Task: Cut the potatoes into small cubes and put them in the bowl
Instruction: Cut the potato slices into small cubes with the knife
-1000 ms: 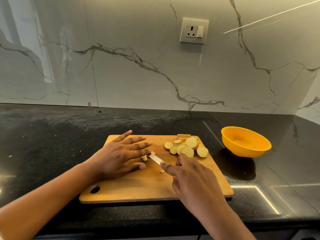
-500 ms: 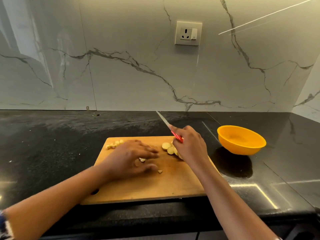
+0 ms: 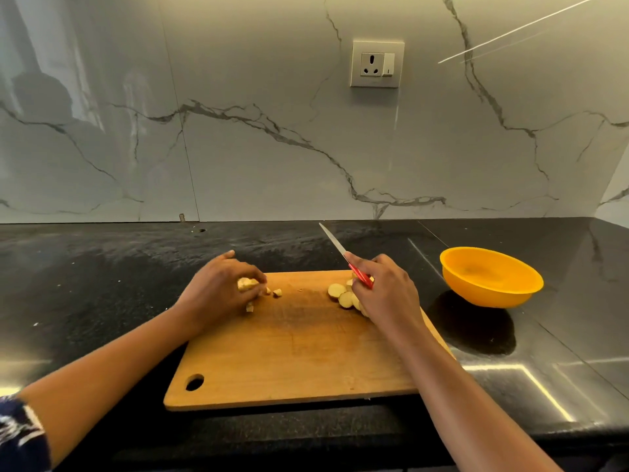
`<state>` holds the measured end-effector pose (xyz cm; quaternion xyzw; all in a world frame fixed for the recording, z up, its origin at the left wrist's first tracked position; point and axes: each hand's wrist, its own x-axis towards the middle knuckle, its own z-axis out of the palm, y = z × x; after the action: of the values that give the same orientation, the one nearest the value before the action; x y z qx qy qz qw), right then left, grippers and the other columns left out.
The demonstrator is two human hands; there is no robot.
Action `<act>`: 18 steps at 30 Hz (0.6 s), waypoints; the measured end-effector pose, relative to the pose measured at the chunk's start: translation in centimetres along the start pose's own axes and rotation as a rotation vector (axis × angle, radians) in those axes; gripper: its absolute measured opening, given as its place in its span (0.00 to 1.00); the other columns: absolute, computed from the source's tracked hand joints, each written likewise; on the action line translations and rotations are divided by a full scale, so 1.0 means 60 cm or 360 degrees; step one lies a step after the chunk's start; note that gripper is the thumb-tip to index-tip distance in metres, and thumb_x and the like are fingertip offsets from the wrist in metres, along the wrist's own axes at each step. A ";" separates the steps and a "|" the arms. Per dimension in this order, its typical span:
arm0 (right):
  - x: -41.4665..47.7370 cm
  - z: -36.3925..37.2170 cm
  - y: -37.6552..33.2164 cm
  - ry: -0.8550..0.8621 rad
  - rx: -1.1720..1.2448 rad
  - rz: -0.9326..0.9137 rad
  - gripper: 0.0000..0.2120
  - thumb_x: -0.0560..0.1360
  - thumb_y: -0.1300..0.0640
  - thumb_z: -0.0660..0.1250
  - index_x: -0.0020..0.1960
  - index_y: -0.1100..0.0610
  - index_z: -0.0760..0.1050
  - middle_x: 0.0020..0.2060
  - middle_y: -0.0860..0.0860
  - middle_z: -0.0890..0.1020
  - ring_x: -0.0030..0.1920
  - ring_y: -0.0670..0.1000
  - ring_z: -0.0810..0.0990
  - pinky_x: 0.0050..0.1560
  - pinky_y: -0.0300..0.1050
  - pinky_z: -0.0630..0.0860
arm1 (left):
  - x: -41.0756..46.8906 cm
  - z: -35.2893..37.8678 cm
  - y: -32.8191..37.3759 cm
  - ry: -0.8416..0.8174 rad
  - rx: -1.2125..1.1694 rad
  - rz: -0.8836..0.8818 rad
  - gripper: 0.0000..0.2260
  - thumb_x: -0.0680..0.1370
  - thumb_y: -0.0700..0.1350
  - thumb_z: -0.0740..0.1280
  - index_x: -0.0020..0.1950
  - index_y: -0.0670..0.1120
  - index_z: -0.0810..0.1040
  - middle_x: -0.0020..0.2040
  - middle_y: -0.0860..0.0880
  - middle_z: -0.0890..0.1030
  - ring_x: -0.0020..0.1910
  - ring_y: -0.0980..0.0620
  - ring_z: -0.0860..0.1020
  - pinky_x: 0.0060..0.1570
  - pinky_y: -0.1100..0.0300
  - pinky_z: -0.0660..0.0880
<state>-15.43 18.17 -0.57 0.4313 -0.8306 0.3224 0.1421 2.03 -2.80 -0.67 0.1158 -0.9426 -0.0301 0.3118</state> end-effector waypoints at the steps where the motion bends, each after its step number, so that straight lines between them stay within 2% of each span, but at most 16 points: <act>1: 0.000 0.000 0.000 -0.0001 -0.0004 0.0001 0.24 0.78 0.53 0.65 0.72 0.44 0.65 0.46 0.44 0.70 0.45 0.43 0.70 0.35 0.28 0.63 | 0.000 -0.005 -0.005 0.0066 -0.0015 -0.0034 0.07 0.73 0.44 0.72 0.51 0.48 0.83 0.45 0.50 0.84 0.42 0.57 0.80 0.67 0.49 0.65; 4: 0.001 0.000 0.002 0.0002 -0.0012 0.0012 0.24 0.78 0.53 0.65 0.72 0.44 0.65 0.46 0.45 0.70 0.45 0.43 0.70 0.36 0.28 0.63 | 0.001 -0.019 -0.010 0.0196 -0.0122 -0.0057 0.08 0.74 0.41 0.71 0.53 0.48 0.82 0.46 0.53 0.83 0.41 0.60 0.79 0.58 0.50 0.75; 6: 0.000 0.001 0.003 -0.0004 -0.0011 0.0018 0.24 0.78 0.53 0.64 0.72 0.44 0.65 0.46 0.44 0.69 0.45 0.43 0.70 0.35 0.28 0.62 | 0.001 -0.022 -0.003 0.0033 -0.0223 0.0027 0.11 0.75 0.51 0.69 0.56 0.52 0.80 0.49 0.56 0.81 0.46 0.60 0.79 0.52 0.55 0.78; 8: 0.000 0.002 0.003 -0.0003 -0.0010 0.0026 0.23 0.78 0.53 0.64 0.72 0.44 0.65 0.46 0.44 0.69 0.45 0.43 0.69 0.35 0.28 0.61 | 0.002 -0.013 0.009 -0.0260 -0.0192 0.0218 0.19 0.75 0.63 0.60 0.59 0.55 0.78 0.55 0.58 0.80 0.54 0.61 0.77 0.60 0.58 0.72; 9: -0.001 0.003 0.003 -0.0001 -0.0014 0.0029 0.23 0.78 0.53 0.64 0.72 0.44 0.65 0.47 0.44 0.69 0.45 0.43 0.69 0.34 0.28 0.61 | 0.003 -0.004 0.015 -0.0365 -0.0090 0.0341 0.22 0.76 0.65 0.56 0.60 0.56 0.78 0.57 0.58 0.80 0.58 0.61 0.76 0.65 0.57 0.67; 10: -0.001 0.003 0.003 -0.0001 -0.0020 0.0032 0.23 0.78 0.53 0.64 0.72 0.45 0.65 0.47 0.44 0.69 0.45 0.43 0.69 0.34 0.28 0.61 | 0.005 0.005 0.018 -0.0425 0.0014 0.0444 0.24 0.77 0.66 0.52 0.60 0.56 0.78 0.59 0.59 0.79 0.59 0.61 0.75 0.67 0.55 0.63; 12: -0.002 0.003 0.004 -0.0003 -0.0029 0.0039 0.23 0.78 0.53 0.64 0.72 0.45 0.65 0.47 0.44 0.69 0.45 0.43 0.69 0.35 0.28 0.61 | 0.012 0.012 0.013 -0.0402 0.0142 0.0499 0.24 0.79 0.65 0.49 0.56 0.55 0.81 0.56 0.58 0.81 0.57 0.60 0.77 0.67 0.50 0.63; 15: -0.003 0.002 0.006 0.0003 -0.0030 0.0045 0.23 0.78 0.52 0.64 0.72 0.44 0.65 0.47 0.44 0.69 0.46 0.43 0.69 0.35 0.27 0.60 | 0.023 0.010 -0.011 -0.0234 0.0297 0.0485 0.18 0.78 0.59 0.55 0.49 0.55 0.83 0.48 0.57 0.84 0.49 0.58 0.81 0.65 0.43 0.68; 18: -0.004 0.001 0.007 0.0024 -0.0025 0.0059 0.23 0.78 0.52 0.64 0.72 0.44 0.65 0.47 0.44 0.69 0.46 0.43 0.69 0.35 0.27 0.61 | 0.018 0.007 -0.027 -0.0110 0.0280 0.0482 0.05 0.75 0.51 0.69 0.48 0.52 0.83 0.46 0.55 0.84 0.47 0.55 0.82 0.64 0.41 0.66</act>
<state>-15.62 18.45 -0.88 0.4123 -0.8398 0.3218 0.1456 1.27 -4.61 -0.56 -0.0017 -0.9584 0.0957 0.2689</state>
